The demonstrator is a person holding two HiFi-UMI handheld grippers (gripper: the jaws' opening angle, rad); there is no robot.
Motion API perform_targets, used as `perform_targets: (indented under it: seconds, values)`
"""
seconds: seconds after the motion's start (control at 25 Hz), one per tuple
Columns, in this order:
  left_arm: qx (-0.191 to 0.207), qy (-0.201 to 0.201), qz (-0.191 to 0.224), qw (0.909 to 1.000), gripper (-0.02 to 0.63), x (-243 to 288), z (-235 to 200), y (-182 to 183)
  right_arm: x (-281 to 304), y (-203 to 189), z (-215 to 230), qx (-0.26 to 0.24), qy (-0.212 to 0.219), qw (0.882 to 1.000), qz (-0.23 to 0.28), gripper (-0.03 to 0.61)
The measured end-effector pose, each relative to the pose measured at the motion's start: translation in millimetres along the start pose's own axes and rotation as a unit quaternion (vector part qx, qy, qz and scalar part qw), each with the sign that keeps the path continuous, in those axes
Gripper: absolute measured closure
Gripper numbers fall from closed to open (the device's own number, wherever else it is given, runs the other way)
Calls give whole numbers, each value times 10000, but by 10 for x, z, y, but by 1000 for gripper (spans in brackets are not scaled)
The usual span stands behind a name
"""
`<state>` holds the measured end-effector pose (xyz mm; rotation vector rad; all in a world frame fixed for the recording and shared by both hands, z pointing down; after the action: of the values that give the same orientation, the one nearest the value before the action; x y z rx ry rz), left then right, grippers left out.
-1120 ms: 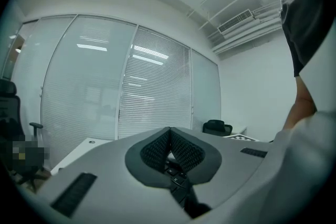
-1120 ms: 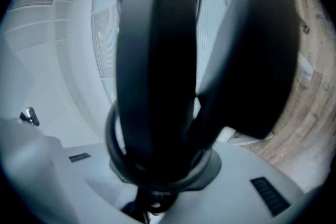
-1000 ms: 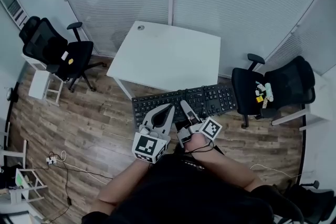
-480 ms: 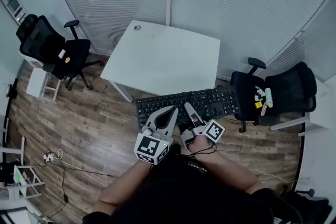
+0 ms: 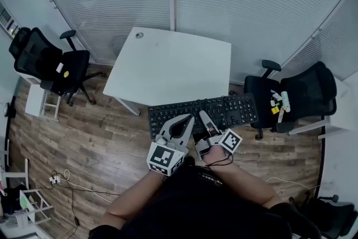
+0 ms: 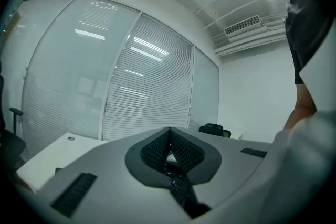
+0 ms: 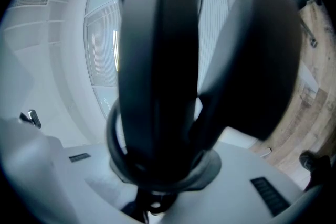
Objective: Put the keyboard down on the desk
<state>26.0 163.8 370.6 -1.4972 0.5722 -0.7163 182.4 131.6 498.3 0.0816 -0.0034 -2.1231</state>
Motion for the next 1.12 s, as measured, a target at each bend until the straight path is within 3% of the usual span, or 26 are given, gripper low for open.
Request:
perform_targets:
  seconds: [0.44, 0.68, 0.96, 1.12]
  values:
    - [193, -367, 52, 9991, 601, 98, -1072, 189, 991, -204, -57, -4, 4, 9993, 369, 466]
    - [450, -615, 40, 9971, 601, 5, -1631, 242, 1517, -451, -148, -271, 190, 9977, 596, 466]
    - [237, -833, -34, 9962, 601, -131, -2033, 67, 1683, -778, 69, 11, -93, 9965, 834, 466]
    - [63, -838, -45, 9965, 601, -133, -2146, 19, 1780, -777, 60, -154, -168, 9965, 803, 466]
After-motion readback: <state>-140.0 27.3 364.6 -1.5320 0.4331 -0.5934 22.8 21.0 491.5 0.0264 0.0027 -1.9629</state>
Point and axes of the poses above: the fingertips, and each gripper's own axes: x forward along the fingers, z to its right, y out of its top, the point moved 8 cm from there along -x, backward along the fingers, and after that the axes turned 10 degrees about x, right-handed, at the moved point
